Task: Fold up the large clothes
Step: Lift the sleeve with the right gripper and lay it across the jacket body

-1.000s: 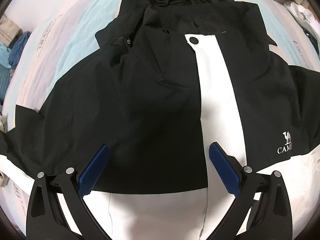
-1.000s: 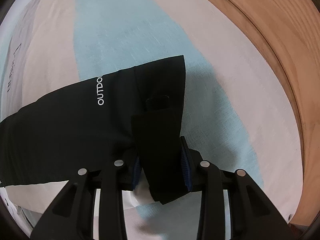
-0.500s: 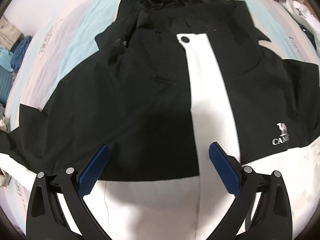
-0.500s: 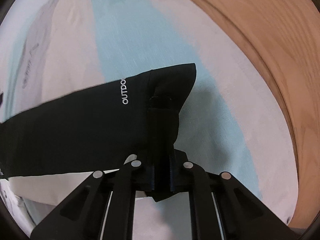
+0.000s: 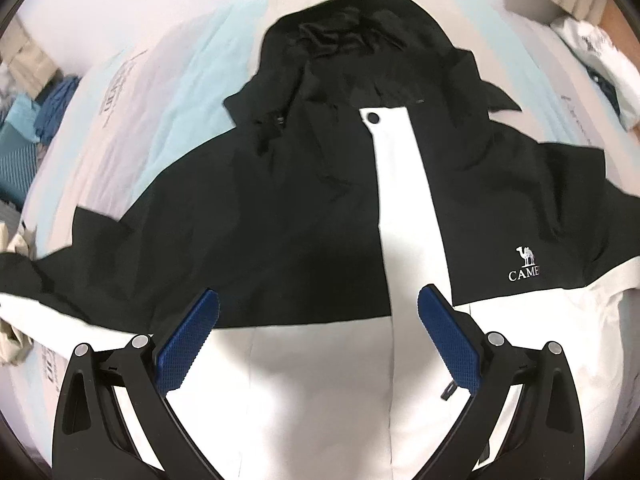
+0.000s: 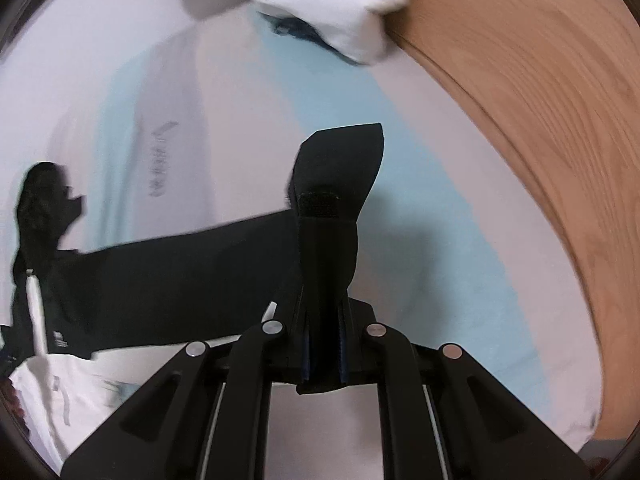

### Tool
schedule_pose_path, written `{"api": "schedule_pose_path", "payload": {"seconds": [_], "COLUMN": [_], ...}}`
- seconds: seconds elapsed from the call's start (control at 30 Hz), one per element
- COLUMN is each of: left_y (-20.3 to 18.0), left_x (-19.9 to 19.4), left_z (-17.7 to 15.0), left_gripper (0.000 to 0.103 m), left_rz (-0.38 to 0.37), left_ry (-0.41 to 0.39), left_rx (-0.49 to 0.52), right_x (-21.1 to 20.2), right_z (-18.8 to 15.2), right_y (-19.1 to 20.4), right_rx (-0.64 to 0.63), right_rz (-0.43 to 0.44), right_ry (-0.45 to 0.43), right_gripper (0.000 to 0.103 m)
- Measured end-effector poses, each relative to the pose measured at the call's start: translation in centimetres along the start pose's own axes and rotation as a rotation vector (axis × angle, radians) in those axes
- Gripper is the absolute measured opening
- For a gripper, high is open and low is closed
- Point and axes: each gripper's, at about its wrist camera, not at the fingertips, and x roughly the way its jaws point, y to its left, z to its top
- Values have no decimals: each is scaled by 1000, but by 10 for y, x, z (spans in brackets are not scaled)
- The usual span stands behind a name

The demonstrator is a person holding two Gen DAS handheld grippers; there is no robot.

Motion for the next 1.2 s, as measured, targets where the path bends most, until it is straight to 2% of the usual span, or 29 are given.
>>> {"api": "schedule_pose_path", "payload": {"seconds": [0.1, 0.27, 0.37, 0.47, 0.7, 0.8, 1.0, 1.2], "left_y": [19, 50, 81, 114, 184, 209, 263, 305], "left_x": [1, -7, -16, -25, -42, -51, -57, -61], "left_z": [-2, -9, -12, -15, -28, -36, -57, -71], "left_gripper": [97, 97, 97, 97, 97, 97, 97, 97], "left_rz": [-21, -69, -114, -123, -95, -82, -57, -47], "left_ry": [-6, -29, -30, -35, -76, -97, -93, -90], "left_rx": [-37, -44, -75, -84, -56, -44, -77, -109], "right_x": [0, 7, 4, -3, -10, -11, -20, -32], "right_z": [-14, -38, -54, -67, -96, -108, -141, -161], "right_y": [75, 171, 223, 271, 386, 422, 506, 574], "right_rx": [-41, -117, -140, -162, -227, -257, -315, -342], "right_rz": [44, 60, 68, 87, 123, 136, 201, 262], "right_ry": [-19, -5, 11, 14, 16, 12, 27, 50], "right_gripper": [8, 7, 7, 7, 7, 7, 7, 7]}}
